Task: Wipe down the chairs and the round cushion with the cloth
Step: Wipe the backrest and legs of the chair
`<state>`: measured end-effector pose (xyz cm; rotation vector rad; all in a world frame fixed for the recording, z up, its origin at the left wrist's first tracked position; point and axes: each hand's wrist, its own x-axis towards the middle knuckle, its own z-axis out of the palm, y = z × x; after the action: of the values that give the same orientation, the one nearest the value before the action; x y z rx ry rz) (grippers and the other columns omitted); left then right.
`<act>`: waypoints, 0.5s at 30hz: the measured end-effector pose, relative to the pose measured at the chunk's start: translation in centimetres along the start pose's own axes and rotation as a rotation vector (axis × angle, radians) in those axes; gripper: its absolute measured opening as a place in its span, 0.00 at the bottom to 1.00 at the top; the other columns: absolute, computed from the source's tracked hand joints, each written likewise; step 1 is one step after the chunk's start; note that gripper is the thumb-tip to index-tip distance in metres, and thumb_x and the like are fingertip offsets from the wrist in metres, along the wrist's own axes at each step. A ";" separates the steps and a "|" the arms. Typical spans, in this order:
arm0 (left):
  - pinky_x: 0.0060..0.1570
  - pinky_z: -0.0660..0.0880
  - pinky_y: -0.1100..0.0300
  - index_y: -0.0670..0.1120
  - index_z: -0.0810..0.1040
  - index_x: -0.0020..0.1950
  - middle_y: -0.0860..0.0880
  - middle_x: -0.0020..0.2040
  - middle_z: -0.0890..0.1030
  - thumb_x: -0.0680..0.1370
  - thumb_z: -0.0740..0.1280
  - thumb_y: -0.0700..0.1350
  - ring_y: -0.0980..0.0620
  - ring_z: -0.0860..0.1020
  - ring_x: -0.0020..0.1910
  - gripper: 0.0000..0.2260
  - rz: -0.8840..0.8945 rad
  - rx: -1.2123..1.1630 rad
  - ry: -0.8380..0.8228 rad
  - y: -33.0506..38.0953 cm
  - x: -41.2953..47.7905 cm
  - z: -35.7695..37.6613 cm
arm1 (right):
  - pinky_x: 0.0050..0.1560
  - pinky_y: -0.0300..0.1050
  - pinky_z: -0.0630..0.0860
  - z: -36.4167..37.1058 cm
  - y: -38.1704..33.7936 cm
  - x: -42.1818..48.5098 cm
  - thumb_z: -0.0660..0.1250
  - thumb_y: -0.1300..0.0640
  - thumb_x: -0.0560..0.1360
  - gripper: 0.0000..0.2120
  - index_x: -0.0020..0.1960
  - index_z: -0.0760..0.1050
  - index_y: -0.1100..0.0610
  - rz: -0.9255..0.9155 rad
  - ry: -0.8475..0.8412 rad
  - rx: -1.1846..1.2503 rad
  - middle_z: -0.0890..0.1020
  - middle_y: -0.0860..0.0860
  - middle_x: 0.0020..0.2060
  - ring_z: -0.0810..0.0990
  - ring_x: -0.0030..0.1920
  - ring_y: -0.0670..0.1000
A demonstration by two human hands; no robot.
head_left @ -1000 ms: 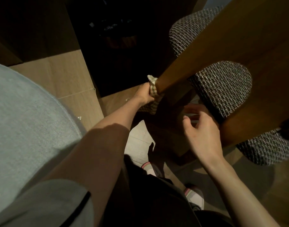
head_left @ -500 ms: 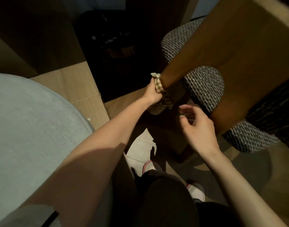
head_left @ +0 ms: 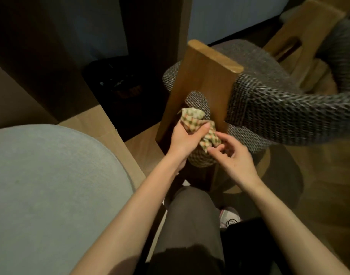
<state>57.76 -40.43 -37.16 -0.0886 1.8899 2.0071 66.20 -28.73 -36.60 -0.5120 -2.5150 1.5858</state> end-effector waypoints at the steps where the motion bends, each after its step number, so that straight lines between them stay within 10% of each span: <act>1: 0.62 0.74 0.53 0.45 0.74 0.64 0.48 0.57 0.81 0.71 0.75 0.46 0.52 0.79 0.57 0.23 -0.010 0.017 -0.018 -0.2 -0.8 0.4 | 0.40 0.31 0.73 -0.5 0.1 -0.5 0.73 0.56 0.72 0.13 0.56 0.78 0.51 -0.011 0.016 -0.045 0.81 0.48 0.36 0.76 0.35 0.38; 11: 0.62 0.74 0.53 0.47 0.65 0.73 0.47 0.71 0.69 0.67 0.78 0.39 0.49 0.73 0.65 0.38 0.052 0.046 0.084 -1.4 -3.4 3.2 | 0.36 0.37 0.79 -3.3 1.7 -0.6 0.70 0.59 0.73 0.03 0.46 0.81 0.54 0.167 0.289 0.060 0.84 0.45 0.30 0.82 0.29 0.43; 15: 0.50 0.74 0.72 0.48 0.69 0.70 0.46 0.69 0.66 0.71 0.73 0.35 0.55 0.72 0.60 0.30 0.173 0.133 0.293 -2.1 -2.5 4.0 | 0.36 0.22 0.69 -2.1 1.9 1.2 0.71 0.59 0.72 0.07 0.49 0.83 0.52 0.245 0.516 0.154 0.80 0.39 0.33 0.78 0.34 0.34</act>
<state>61.55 -37.08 -38.08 -0.1992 2.2788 2.0643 66.05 -25.83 -37.44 -1.0821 -1.9903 1.4632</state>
